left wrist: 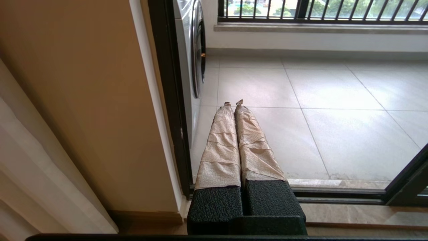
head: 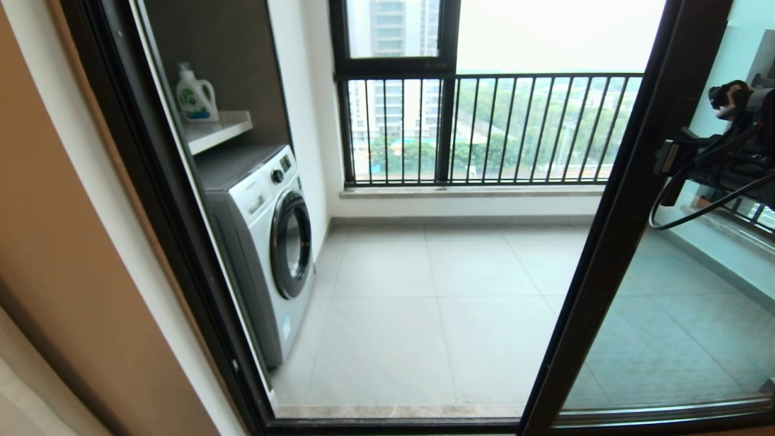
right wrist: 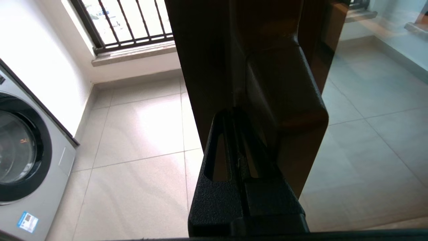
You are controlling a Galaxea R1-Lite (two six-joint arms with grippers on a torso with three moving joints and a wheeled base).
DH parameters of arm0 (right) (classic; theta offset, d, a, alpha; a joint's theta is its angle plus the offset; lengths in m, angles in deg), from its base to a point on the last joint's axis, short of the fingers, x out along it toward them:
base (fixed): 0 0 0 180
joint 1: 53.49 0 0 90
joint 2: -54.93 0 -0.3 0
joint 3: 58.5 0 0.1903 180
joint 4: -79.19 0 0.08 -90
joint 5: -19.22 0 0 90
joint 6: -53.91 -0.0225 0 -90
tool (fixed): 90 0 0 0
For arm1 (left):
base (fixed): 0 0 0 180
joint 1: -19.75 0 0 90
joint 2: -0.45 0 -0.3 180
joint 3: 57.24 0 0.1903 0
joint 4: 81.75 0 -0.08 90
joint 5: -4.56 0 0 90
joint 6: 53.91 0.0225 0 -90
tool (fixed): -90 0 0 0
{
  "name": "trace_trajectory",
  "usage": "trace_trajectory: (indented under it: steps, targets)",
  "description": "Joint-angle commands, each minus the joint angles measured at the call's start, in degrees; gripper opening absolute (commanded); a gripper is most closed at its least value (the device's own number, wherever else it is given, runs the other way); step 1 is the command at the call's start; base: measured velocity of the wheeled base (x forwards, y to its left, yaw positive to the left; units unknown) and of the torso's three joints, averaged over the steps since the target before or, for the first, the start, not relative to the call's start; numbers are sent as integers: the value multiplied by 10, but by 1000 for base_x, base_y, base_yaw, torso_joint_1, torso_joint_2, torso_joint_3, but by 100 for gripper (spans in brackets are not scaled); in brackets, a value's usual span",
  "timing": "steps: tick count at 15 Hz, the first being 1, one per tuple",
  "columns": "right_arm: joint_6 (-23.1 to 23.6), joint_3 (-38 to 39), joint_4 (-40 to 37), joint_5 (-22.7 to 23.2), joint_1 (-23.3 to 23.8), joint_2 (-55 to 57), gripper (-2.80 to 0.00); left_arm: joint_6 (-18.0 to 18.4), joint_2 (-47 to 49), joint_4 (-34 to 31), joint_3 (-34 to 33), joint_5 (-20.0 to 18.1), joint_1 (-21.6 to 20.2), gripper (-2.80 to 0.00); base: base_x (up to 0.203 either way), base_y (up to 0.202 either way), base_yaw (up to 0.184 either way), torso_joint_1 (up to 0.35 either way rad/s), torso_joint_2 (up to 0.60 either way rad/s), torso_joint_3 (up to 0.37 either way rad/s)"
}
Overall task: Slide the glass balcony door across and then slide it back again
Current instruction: Open the slid door
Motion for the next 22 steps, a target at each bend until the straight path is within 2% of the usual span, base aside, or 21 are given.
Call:
trace_trajectory:
  steps: [1,17,22]
  targets:
    - [5,-3,2,4,8,4,-280,0,1,0,0,0,0,-280,0,0,0,0,0,0]
    - [23,-25,2,17,75,41,-280,0,1,0,0,0,0,-280,0,0,0,0,0,0]
    - [23,-21,2,25,74,36,-280,0,1,0,0,0,0,-280,0,0,0,0,0,0]
